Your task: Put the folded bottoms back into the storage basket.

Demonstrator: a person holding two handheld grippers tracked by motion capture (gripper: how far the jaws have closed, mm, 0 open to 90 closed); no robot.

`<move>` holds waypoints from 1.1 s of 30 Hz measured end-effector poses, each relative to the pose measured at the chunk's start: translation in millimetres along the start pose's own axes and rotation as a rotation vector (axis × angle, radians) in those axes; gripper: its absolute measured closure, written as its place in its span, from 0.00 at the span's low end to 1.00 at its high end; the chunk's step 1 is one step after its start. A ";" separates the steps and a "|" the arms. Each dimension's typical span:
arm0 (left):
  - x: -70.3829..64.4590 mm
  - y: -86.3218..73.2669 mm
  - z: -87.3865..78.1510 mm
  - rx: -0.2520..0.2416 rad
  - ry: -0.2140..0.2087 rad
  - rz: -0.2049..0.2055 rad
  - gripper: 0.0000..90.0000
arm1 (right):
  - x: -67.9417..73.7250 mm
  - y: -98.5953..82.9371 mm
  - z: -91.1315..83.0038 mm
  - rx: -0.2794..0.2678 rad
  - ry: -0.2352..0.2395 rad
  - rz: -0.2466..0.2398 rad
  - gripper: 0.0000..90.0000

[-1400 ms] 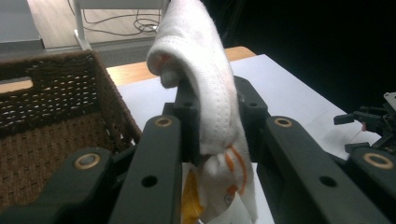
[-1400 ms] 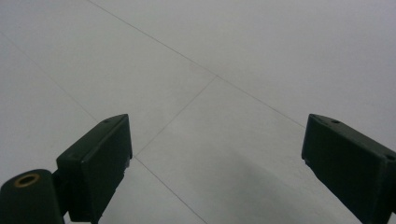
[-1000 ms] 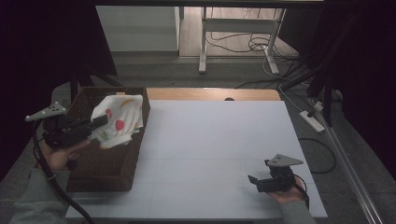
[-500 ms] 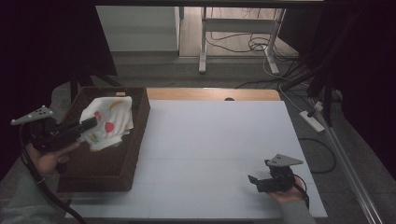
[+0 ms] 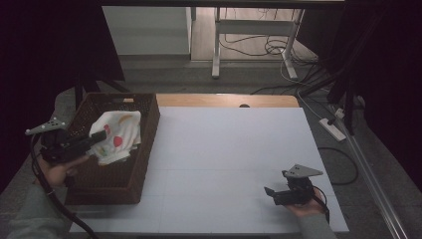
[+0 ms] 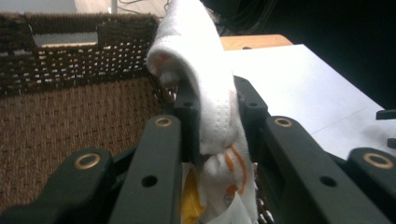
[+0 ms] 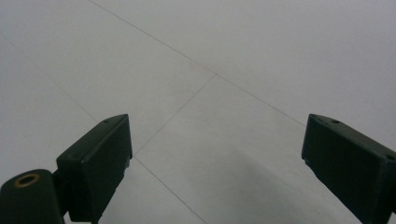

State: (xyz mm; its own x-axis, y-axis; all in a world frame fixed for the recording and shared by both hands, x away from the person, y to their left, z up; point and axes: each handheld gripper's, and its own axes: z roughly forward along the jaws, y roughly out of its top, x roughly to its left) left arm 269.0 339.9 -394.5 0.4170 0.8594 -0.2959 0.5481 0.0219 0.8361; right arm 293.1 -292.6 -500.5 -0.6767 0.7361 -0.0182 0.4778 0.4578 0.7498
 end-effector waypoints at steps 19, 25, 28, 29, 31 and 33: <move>22.3 -24.5 24.2 0.081 0.025 -0.048 0.83 | -0.3 -0.1 0.1 0.006 -0.002 0.001 0.10; 25.8 -24.1 30.7 0.102 0.030 -0.047 0.83 | -0.6 -0.3 0.2 0.010 -0.001 0.001 0.10; 27.3 -22.3 35.0 0.122 0.041 -0.044 0.83 | -0.8 -0.6 0.3 0.007 -0.003 0.004 0.10; 28.9 -21.1 38.2 0.130 0.041 -0.046 0.83 | -1.0 -0.6 0.1 0.007 -0.002 0.003 0.10; 29.9 -20.6 40.2 0.135 0.045 -0.047 0.83 | -1.0 -0.6 0.1 0.006 -0.002 0.003 0.10; 32.5 -20.2 44.9 0.147 0.050 -0.049 0.83 | -1.1 -0.7 -0.1 0.008 -0.002 0.004 0.10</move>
State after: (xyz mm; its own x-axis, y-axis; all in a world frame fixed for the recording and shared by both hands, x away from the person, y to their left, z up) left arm 304.0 344.5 -441.7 0.3525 0.8836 -0.3081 0.6690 -0.0077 0.7433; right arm 293.4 -293.8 -501.0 -0.6739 0.7386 -0.0166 0.4846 0.4588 0.7447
